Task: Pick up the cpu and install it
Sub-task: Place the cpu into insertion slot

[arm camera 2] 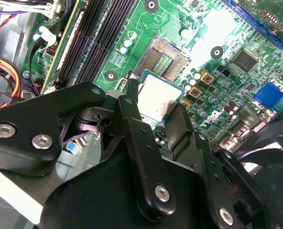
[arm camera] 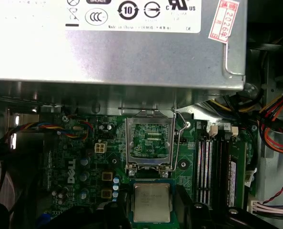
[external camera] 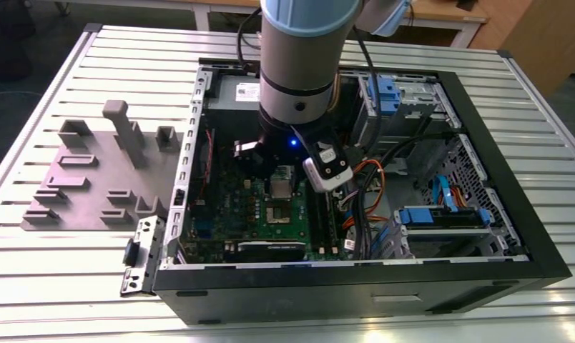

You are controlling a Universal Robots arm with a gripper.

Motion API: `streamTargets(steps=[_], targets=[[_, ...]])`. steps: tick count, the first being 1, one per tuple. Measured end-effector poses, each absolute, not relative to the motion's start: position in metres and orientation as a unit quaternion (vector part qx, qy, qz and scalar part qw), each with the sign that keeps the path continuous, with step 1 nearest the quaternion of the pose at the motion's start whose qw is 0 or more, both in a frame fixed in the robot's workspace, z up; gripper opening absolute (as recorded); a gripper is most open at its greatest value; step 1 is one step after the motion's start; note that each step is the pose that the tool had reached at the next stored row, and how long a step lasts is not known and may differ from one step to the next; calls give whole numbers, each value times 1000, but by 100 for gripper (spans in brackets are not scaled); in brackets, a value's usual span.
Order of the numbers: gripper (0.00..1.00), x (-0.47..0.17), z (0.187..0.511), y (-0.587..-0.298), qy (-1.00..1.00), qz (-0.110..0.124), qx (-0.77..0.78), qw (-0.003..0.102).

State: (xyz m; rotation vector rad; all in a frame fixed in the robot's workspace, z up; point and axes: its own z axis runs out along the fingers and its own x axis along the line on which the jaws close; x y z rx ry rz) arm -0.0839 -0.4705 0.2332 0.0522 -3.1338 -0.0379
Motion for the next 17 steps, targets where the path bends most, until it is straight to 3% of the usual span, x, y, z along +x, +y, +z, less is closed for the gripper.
streamTargets(steps=[17], targets=[[47,-84,218,-471,-1000,-12,17,3]])
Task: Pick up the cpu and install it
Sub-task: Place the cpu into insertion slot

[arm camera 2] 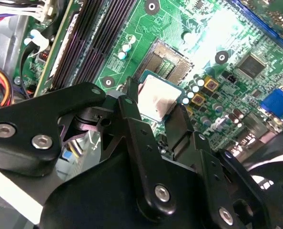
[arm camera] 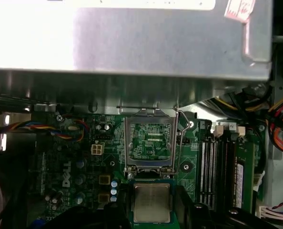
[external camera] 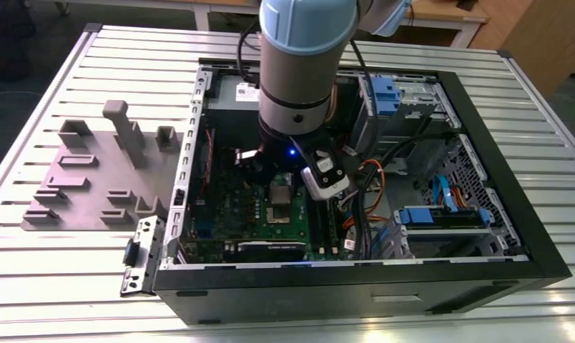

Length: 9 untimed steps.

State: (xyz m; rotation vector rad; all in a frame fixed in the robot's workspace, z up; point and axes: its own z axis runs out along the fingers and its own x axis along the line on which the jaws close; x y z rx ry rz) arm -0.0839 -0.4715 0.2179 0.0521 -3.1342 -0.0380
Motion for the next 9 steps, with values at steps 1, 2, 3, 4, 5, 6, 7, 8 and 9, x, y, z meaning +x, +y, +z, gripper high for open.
streamTargets(steps=[1,2,3,4,5,6,7,8,9], targets=[[47,-84,216,-472,-1000,-12,17,3],[47,-84,215,-472,-1000,-12,17,3],[47,-84,214,-473,-1000,-12,17,3],[47,-84,213,-474,-1000,-12,16,3],[47,-84,212,-476,-1000,-12,16,3],[47,-84,211,-478,-1000,-12,16,3],[47,-84,210,-479,-1000,-12,15,3],[47,-84,209,-480,-1000,-12,15,3],[47,-84,208,-480,-1000,-12,14,3]])
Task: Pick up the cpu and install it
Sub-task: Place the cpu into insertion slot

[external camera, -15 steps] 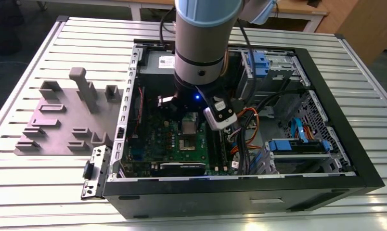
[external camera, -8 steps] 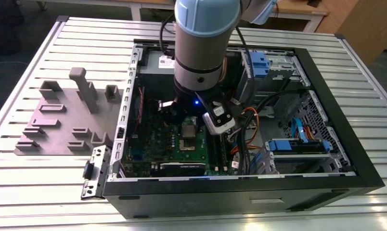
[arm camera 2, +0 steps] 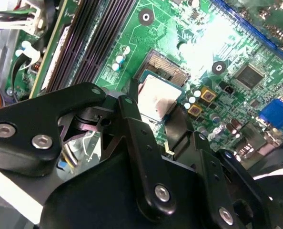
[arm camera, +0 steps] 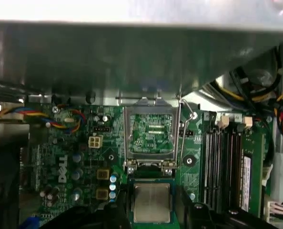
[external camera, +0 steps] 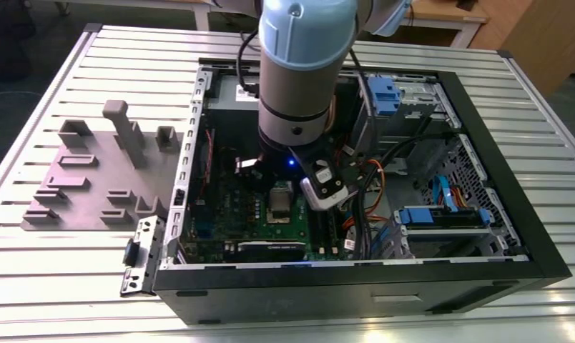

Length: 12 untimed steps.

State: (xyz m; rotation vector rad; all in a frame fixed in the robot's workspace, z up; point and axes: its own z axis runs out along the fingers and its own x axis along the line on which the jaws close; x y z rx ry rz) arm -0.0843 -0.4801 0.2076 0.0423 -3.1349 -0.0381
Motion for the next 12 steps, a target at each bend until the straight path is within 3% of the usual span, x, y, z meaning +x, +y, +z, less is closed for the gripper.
streamTargets(steps=[12], targets=[[47,-85,197,-486,-1000,-12,0,3]])
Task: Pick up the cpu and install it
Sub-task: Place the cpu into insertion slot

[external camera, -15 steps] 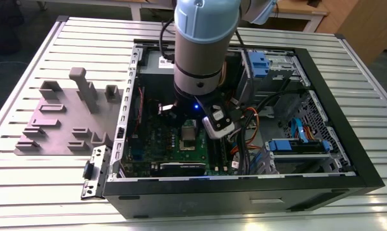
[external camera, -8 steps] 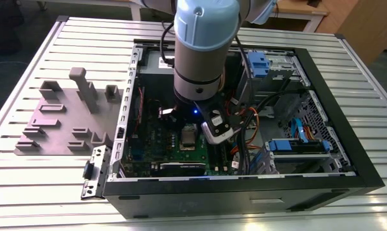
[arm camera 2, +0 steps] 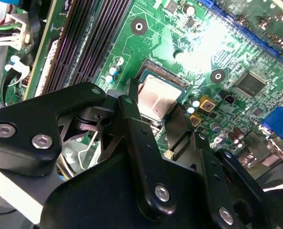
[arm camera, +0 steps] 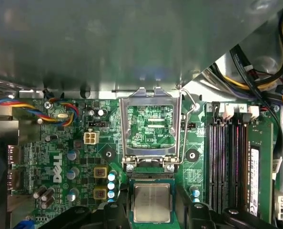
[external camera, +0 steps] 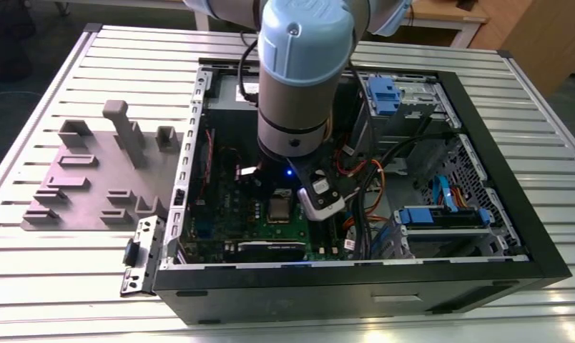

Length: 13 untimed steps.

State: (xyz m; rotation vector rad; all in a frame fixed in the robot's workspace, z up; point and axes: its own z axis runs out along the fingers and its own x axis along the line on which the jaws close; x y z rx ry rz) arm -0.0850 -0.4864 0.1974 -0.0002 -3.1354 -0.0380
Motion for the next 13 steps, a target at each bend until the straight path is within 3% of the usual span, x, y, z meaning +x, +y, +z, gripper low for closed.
streamTargets(steps=[13], targets=[[47,-85,193,-489,-1000,-12,-12,3]])
